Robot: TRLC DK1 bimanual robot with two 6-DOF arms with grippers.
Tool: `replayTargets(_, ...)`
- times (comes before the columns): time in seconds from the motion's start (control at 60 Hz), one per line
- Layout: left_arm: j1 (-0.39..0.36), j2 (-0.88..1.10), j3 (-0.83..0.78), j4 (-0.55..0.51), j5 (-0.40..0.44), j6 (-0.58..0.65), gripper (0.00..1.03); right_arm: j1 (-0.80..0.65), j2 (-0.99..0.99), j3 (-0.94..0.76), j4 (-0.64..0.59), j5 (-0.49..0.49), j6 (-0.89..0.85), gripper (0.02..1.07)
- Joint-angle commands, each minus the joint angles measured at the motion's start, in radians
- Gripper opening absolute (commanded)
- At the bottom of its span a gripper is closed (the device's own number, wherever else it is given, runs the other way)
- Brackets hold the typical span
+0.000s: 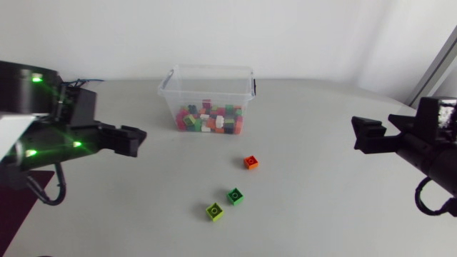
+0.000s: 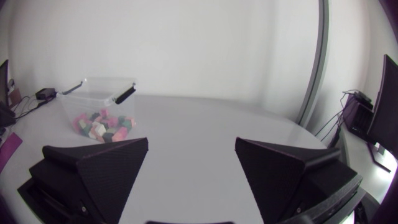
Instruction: Place the duplo bricks in the container
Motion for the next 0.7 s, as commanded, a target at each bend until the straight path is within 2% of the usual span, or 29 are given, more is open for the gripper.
replayTargets(0.0,-0.062,0.124,0.067,-0.069,-0.004,0.029,0.97,0.005,0.074,0.025,-0.031,-0.011,0.034,1.03)
replayTargets(0.1,-0.144,0.222,0.110,-0.129,-0.005,0.127,0.98,0.005,0.120,0.037,-0.077,-0.023,0.034,1.03)
replayTargets(0.3,-0.232,0.452,0.247,-0.277,-0.004,0.143,0.98,0.005,0.258,0.123,-0.259,-0.031,0.023,1.03)
replayTargets(0.467,-0.359,0.609,0.346,-0.394,-0.004,0.137,0.98,0.021,0.369,0.188,-0.397,-0.080,-0.058,1.03)
replayTargets(0.6,-0.439,0.713,0.409,-0.460,-0.004,0.132,0.98,0.047,0.403,0.218,-0.460,-0.120,-0.165,1.03)
replayTargets(0.683,-0.465,0.750,0.431,-0.464,-0.004,0.129,0.98,0.056,0.418,0.241,-0.473,-0.121,-0.174,1.03)
